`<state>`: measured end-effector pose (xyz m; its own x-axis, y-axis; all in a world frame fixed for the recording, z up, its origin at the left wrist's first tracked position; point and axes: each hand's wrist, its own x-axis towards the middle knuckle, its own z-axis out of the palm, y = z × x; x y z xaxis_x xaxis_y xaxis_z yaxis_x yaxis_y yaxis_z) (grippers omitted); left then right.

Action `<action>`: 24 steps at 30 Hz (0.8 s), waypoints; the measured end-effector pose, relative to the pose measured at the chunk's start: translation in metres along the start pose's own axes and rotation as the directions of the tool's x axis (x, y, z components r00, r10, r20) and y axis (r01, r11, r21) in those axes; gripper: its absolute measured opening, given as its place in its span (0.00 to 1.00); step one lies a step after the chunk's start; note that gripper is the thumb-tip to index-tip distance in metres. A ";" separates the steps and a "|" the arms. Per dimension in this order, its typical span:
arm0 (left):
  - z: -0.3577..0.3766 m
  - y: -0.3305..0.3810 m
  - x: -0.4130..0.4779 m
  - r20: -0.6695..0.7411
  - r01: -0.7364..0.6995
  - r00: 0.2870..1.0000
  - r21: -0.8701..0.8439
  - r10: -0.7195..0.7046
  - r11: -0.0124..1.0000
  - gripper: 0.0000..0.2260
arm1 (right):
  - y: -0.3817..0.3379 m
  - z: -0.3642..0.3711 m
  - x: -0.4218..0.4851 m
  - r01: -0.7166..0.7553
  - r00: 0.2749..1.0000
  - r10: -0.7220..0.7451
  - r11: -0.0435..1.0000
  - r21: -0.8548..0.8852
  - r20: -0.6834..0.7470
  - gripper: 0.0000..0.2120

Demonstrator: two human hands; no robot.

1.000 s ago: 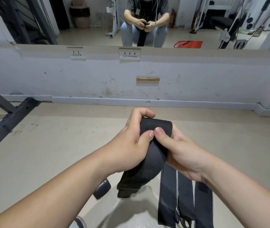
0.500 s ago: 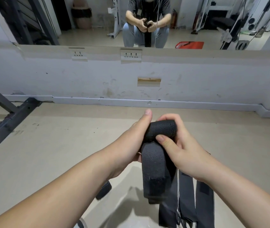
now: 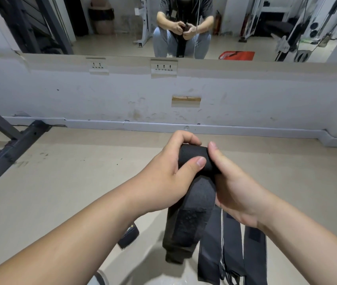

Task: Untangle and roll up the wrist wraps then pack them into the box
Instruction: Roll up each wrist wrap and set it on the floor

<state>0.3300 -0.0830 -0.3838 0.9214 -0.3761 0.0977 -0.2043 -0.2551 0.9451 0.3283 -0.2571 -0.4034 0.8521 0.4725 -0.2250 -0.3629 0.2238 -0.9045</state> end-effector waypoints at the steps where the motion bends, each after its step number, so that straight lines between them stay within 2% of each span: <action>1: -0.001 -0.001 0.000 0.004 -0.018 1.000 0.005 0.018 1.000 0.09 | 0.001 -0.002 0.002 0.002 1.000 -0.002 1.000 -0.007 -0.006 0.28; 3: -0.002 -0.004 0.000 0.011 -0.020 1.000 0.009 0.020 1.000 0.10 | 0.004 -0.006 0.003 0.034 0.999 -0.035 0.999 -0.022 -0.041 0.26; 7: 0.000 -0.009 0.002 0.053 0.071 0.996 -0.061 -0.067 0.996 0.13 | 0.008 -0.010 0.005 0.076 0.993 -0.078 0.997 -0.019 -0.084 0.22; 10: 0.003 -0.011 0.007 0.039 0.144 0.989 -0.142 -0.140 0.979 0.17 | 0.011 -0.012 0.007 0.105 0.988 -0.104 0.994 0.000 -0.115 0.24; 12: 0.005 -0.016 0.010 0.026 0.191 0.982 -0.184 -0.189 0.964 0.23 | 0.012 -0.013 0.009 0.130 0.982 -0.129 0.991 -0.001 -0.137 0.29; 16: 0.007 -0.029 0.013 0.054 0.234 0.972 -0.123 -0.229 0.964 0.38 | 0.014 -0.017 0.009 0.168 0.976 -0.171 0.985 -0.033 -0.135 0.22; 18: 0.007 -0.031 0.013 0.054 0.265 0.964 -0.069 -0.261 0.962 0.43 | 0.015 -0.020 0.009 0.190 0.971 -0.204 0.975 -0.116 -0.128 0.19; 19: 0.007 -0.032 0.013 0.043 0.274 0.961 -0.060 -0.272 0.960 0.41 | 0.015 -0.021 0.009 0.206 0.965 -0.230 0.962 -0.180 -0.126 0.18; 22: -0.002 -0.032 0.015 0.025 0.273 0.962 -0.101 -0.272 0.957 0.21 | 0.015 -0.022 0.007 0.244 0.944 -0.304 0.905 -0.349 -0.127 0.10; 24: -0.007 -0.033 0.015 0.082 0.276 0.960 -0.111 -0.268 0.955 0.18 | 0.016 -0.021 0.007 0.266 0.935 -0.338 0.867 -0.421 -0.107 0.11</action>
<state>0.3531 -0.0737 -0.4115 0.9122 -0.3654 -0.1854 0.0965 -0.2481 0.9639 0.3362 -0.2682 -0.4269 0.9599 0.2745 0.0570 0.0703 -0.0389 -0.9968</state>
